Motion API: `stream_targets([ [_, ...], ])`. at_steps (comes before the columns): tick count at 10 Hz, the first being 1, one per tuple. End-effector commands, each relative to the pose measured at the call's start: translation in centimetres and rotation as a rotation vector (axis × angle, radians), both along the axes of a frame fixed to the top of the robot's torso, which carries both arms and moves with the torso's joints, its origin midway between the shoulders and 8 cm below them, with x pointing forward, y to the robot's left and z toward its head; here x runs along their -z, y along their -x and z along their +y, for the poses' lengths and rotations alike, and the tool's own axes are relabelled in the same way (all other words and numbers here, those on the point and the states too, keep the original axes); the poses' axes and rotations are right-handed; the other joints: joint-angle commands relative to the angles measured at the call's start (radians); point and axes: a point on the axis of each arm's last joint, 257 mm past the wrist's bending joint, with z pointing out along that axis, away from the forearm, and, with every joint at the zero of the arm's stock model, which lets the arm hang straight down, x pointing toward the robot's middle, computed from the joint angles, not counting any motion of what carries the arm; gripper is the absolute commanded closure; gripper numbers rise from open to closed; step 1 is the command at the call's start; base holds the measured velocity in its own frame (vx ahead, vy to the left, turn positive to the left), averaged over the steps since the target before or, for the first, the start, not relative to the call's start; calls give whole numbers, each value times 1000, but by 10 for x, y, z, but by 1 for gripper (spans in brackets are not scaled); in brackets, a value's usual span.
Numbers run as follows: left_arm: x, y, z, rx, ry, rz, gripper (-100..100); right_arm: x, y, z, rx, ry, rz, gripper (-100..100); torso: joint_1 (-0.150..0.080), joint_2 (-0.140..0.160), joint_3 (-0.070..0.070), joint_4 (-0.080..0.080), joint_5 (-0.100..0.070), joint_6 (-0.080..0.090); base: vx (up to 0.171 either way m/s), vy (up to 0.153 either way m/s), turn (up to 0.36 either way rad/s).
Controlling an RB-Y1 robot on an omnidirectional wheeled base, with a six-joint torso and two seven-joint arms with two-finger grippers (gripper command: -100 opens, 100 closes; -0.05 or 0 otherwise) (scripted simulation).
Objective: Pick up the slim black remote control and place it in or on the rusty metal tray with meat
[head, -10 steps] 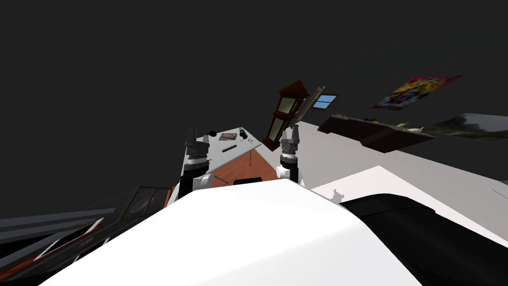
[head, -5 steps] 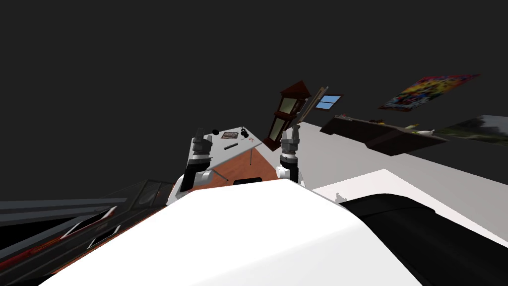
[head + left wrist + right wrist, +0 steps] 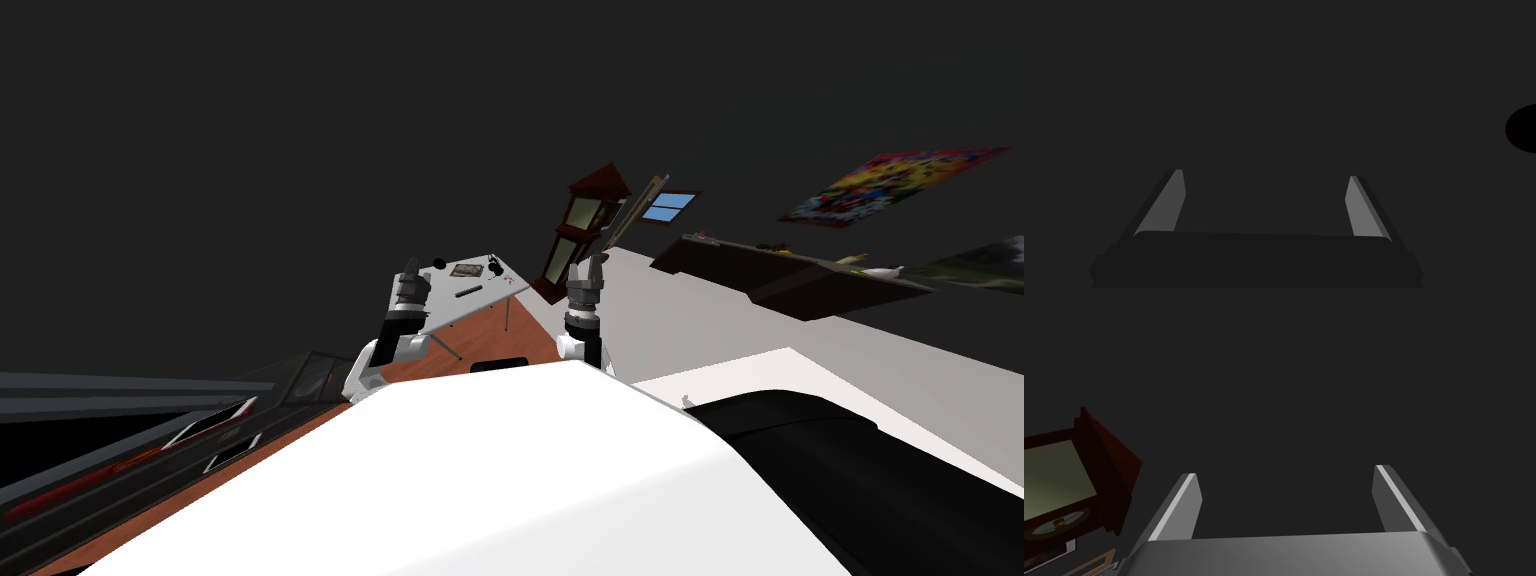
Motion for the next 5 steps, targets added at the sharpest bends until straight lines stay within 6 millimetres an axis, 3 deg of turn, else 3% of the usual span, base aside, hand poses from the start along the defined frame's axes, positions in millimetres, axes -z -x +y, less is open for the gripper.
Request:
stream_targets([
  [1, 6, -16, 4, -13, -13, 36, -100, 0, 0, 0, 0, 0, 0, 0, 0, 0, 0, 0, 0, 0, -59, -6, 111],
  [3, 14, -20, 6, -21, -9, 70, -100, 0, 0, 0, 0, 0, 0, 0, 0, 0, 0, 0, 0, 0, -33, -5, 18],
  [4, 19, -34, 11, -33, -16, 98, -100, 0, 0, 0, 0, 0, 0, 0, 0, -1, -1, 0, 0, 0, -40, -9, 98],
  [5, 25, -36, 13, -40, -14, 123, -100, 0, 0, 0, 0, 0, 0, 0, 0, -1, -1, 0, 0, 0, -44, -12, 58],
])
